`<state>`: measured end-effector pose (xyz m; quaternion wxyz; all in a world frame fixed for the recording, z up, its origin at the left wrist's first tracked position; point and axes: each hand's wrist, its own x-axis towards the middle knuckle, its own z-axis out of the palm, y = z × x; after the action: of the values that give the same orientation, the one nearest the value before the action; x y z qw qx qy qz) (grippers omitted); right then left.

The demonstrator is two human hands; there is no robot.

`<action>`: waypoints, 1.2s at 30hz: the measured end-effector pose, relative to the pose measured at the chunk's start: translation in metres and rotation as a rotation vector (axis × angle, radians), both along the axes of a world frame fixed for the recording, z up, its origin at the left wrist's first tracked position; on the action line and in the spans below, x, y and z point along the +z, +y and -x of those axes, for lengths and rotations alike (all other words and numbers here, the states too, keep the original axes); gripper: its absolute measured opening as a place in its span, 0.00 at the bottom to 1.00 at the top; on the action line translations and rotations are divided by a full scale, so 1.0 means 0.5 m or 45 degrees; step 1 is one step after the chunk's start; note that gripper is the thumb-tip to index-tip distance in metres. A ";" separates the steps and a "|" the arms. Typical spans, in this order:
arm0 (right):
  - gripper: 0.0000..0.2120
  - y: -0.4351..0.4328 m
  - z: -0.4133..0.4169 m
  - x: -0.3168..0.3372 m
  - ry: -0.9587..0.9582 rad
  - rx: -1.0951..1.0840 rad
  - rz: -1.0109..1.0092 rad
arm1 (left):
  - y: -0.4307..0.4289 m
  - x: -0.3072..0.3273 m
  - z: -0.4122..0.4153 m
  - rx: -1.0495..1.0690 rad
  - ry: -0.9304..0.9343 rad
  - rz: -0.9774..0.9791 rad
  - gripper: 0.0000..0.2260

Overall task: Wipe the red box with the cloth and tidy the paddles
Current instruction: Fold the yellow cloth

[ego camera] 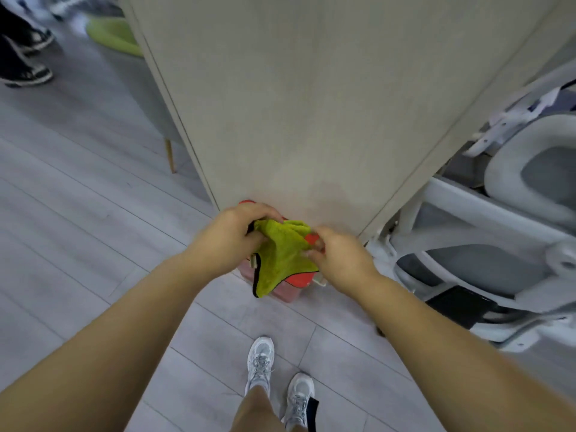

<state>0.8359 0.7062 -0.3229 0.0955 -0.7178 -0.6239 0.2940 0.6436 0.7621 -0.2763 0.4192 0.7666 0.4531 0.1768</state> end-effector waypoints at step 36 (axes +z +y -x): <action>0.03 -0.291 0.181 0.183 -0.183 -0.585 0.007 | -0.059 0.059 0.401 0.140 0.410 -0.192 0.02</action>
<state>0.7454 0.5609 -0.2316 0.1134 -0.8601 -0.4487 0.2144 0.4431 0.7325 -0.2465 0.2723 0.7883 0.5410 0.1080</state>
